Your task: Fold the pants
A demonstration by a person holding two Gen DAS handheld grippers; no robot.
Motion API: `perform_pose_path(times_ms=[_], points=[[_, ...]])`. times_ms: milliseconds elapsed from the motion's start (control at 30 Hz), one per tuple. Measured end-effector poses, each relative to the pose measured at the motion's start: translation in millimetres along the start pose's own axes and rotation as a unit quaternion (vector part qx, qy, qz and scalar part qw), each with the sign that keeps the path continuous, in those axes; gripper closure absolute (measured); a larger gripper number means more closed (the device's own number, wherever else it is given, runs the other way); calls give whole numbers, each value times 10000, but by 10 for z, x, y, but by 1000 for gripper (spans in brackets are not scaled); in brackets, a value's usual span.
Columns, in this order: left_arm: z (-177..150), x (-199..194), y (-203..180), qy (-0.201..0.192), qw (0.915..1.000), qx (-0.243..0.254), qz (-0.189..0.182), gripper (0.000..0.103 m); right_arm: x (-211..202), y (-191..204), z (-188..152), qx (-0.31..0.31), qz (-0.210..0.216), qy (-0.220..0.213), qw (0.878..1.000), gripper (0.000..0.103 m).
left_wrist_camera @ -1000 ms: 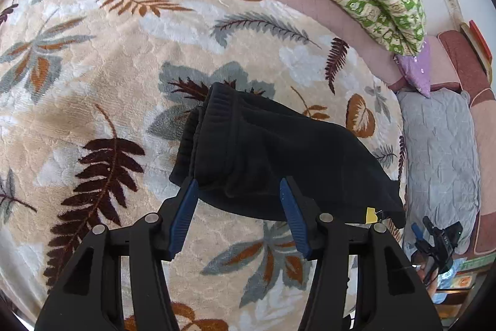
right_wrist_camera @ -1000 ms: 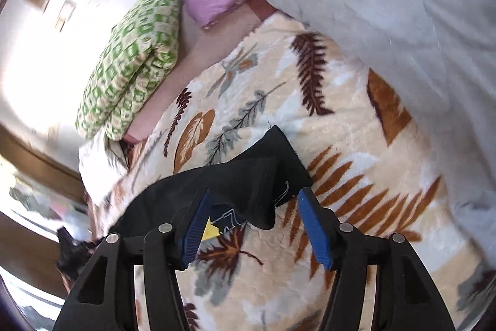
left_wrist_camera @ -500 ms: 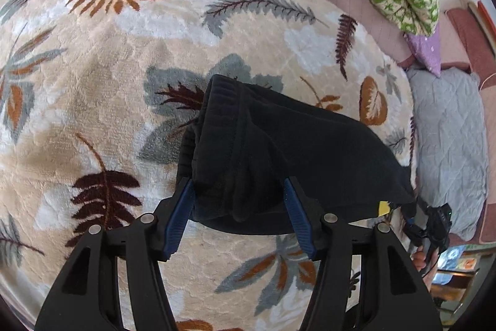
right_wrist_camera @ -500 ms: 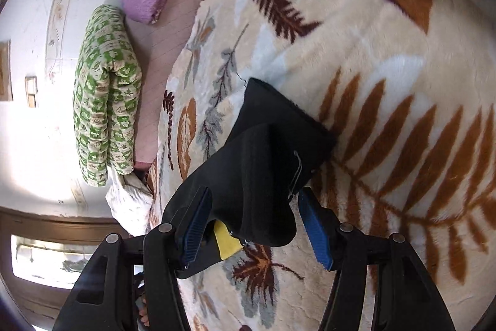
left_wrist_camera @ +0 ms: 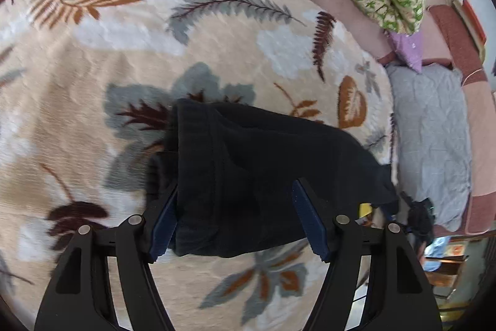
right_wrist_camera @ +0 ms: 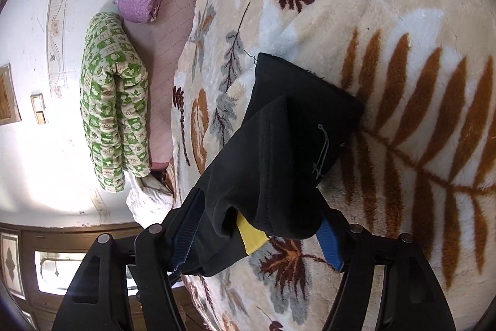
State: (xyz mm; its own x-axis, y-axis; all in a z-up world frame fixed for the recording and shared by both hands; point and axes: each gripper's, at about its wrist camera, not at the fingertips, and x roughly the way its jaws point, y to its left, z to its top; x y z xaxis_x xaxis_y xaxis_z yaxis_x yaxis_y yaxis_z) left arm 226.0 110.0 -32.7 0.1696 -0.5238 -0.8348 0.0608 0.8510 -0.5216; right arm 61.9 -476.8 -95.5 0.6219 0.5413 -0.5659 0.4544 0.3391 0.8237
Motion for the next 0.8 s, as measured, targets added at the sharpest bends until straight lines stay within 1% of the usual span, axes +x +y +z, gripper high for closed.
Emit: perform_pose_path(times_ms=[33,67,100,133,167,200,233,267,300,333,400,500,567,600,633,700,767,800], points=[[-23,-10,-23,-115,9999,-8,-73,35,10,-25,4,83,-12,-23,10000,33],[-44,-32,-53,-249,9997,-1,-75,45,21,-41,11,154,1,-40,9999,33],[-60,-58,-81,-348,9994,25,-77,53,31,-58,18,219,11,-54,9997,33],[-65,-67,-97,-381,9992,30,-102,65,39,-67,25,251,-4,-86,9996,33],[-67,-72,-104,-380,9992,1,-125,73,48,-63,29,234,-23,-111,9997,34],[-62,-76,-101,-385,9992,-49,-133,79,52,-54,33,209,-46,-139,9997,41],[-62,-78,-99,-388,9991,-108,-134,89,47,-34,36,169,-110,-212,9996,46],[-64,-81,-91,-390,9989,-180,-167,92,47,-14,42,122,-154,-236,9995,62],[-71,-96,-81,-450,9984,-257,-211,94,40,5,48,73,-222,-288,9993,81],[-75,-108,-81,-515,9980,-293,-205,98,26,31,53,12,-274,-356,9990,86],[-69,-168,-70,-719,9966,-375,-159,98,-15,87,52,-101,-372,-485,9981,87],[-22,-254,3,-873,9939,-617,-287,98,-53,241,60,-366,-529,-557,9964,88],[9,-289,29,-897,9934,-667,-254,98,-83,436,73,-575,-562,-509,9955,88],[10,-280,42,-846,9939,-672,-241,98,-98,528,80,-713,-609,-445,9946,84],[4,-268,50,-813,9942,-668,-234,98,-107,641,85,-914,-825,-327,9918,84],[-8,-241,57,-793,9948,-616,-152,98,-157,694,79,-1041,-1129,-357,9875,84],[-11,-217,78,-770,9944,-697,-212,98,-186,697,99,-1183,-1149,-409,9855,88],[-13,-211,86,-756,9939,-752,-278,98,-178,702,116,-1237,-1173,-436,9844,88]])
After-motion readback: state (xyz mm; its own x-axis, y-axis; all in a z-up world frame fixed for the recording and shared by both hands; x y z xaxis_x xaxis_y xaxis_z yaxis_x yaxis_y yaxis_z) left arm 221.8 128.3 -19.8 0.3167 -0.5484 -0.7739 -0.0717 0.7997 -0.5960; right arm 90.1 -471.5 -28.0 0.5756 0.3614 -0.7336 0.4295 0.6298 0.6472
